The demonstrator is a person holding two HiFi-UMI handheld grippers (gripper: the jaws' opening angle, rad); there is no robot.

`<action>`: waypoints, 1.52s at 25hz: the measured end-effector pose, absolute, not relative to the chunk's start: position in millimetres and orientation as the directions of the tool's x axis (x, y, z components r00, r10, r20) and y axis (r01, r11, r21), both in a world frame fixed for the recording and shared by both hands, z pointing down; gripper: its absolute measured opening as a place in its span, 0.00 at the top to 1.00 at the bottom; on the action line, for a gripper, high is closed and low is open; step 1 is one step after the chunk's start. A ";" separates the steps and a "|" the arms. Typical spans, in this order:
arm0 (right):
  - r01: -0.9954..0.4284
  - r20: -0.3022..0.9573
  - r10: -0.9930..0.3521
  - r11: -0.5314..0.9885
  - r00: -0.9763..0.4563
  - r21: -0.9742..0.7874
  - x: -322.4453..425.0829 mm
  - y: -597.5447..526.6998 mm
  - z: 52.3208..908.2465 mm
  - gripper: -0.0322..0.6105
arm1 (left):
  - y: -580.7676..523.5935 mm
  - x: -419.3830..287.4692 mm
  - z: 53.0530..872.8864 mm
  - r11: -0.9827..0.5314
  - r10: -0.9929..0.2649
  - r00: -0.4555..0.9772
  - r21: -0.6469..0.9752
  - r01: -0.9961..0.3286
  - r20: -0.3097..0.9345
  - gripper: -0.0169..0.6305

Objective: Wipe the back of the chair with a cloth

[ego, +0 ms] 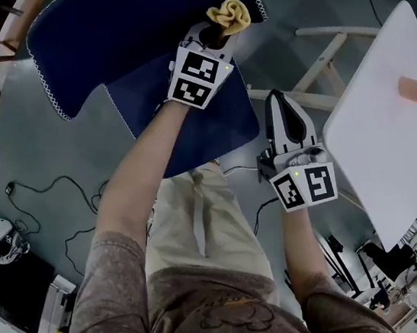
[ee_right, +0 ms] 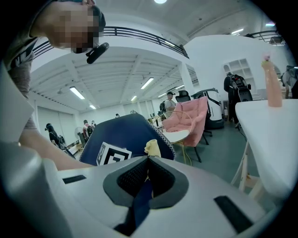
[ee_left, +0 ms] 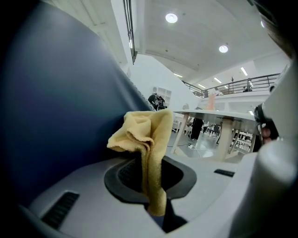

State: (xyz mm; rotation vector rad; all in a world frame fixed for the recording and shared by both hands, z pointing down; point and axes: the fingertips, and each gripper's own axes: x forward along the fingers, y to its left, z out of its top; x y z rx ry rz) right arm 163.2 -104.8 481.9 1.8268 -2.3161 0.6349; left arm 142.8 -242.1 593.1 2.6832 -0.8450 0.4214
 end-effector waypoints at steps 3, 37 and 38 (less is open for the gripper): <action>-0.949 0.347 -0.898 0.188 -0.271 -0.254 159.6 -105.4 483.9 0.91 | -236.9 149.8 586.8 -0.794 -0.484 0.804 0.213 -0.570 0.346 0.89; -0.920 0.355 -0.857 0.293 -0.373 -0.259 108.7 -116.6 505.6 0.91 | -147.4 -157.5 645.1 -0.338 -0.806 0.306 0.030 -0.941 0.507 0.89; -0.920 0.356 -0.857 0.291 -0.372 -0.261 107.9 -116.8 506.5 0.91 | -148.1 -161.9 647.8 -0.333 -0.808 0.294 0.015 -0.943 0.511 0.89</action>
